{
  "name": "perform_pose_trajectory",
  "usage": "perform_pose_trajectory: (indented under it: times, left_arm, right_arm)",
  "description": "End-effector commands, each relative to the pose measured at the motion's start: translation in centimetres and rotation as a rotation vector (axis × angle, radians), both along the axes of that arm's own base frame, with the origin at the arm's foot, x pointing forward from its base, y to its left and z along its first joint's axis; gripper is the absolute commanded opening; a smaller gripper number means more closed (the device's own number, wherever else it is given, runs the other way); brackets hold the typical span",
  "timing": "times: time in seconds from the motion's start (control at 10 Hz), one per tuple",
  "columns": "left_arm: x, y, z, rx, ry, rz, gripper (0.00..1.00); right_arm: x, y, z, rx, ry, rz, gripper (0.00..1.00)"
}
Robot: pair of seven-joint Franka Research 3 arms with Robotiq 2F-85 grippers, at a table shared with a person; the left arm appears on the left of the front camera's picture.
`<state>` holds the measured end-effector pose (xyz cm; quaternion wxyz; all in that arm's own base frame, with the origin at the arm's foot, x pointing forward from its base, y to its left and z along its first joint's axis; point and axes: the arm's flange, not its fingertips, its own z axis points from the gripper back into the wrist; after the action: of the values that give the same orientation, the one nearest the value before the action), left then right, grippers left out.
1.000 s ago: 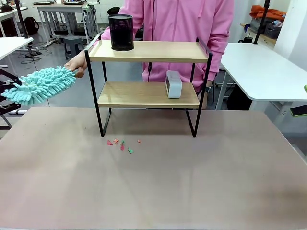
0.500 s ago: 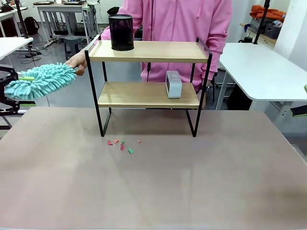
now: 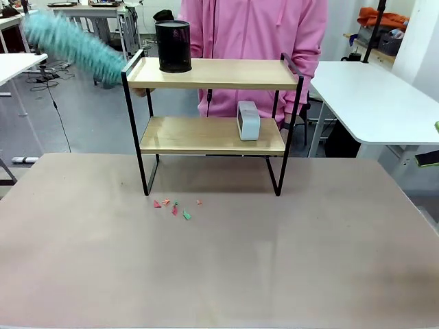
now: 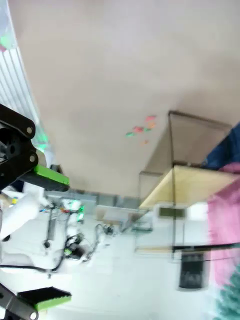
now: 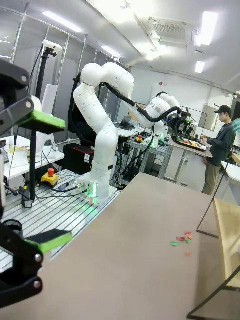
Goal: Clean the shelf.
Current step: Hand the Duster back to the human.
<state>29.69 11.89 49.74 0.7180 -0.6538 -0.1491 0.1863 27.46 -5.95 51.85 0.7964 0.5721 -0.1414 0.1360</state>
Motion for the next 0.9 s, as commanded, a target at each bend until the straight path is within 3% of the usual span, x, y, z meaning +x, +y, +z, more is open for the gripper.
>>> perform_pose_trajectory:
  times: [0.0, 0.2, 0.3, 0.4, 0.5, 0.6, 0.7, 0.8]
  left_arm:
    - [-1.2, -4.2, -0.7, -0.100, 0.031, -0.252, 1.00]
    - [-1.0, -11.6, -2.6, -0.150, 0.100, -0.505, 1.00]
    - [-1.8, -15.5, -3.9, -0.151, 0.144, -0.618, 1.00]
    - [-2.6, -18.8, -5.6, -0.047, 0.151, -0.627, 1.00]
    - [-3.0, -20.2, -7.7, 0.100, 0.117, -0.543, 1.00]
    - [-2.8, -19.6, -9.2, 0.203, 0.119, -0.406, 1.00]
    - [1.9, -17.6, -4.2, -0.037, 0.158, -0.634, 1.00]
    - [1.9, -17.6, -4.2, -0.037, 0.158, -0.634, 1.00]
  right_arm:
    - [-1.0, 1.1, -0.1, 0.023, -0.030, 0.014, 1.00]
    - [-0.3, 9.5, -2.4, 0.080, -0.081, 0.226, 1.00]
    - [0.4, 12.8, -4.1, 0.170, -0.101, 0.245, 1.00]
    - [1.4, 14.6, -5.5, 0.337, -0.019, 0.229, 1.00]
    - [2.7, 15.1, -6.7, 0.418, 0.227, -0.083, 1.00]
    - [3.1, 14.1, -7.6, 0.280, 0.374, -0.367, 1.00]
    - [4.9, 13.2, -2.4, 0.287, 0.063, 0.154, 1.00]
    - [4.9, 13.2, -2.4, 0.287, 0.063, 0.154, 1.00]
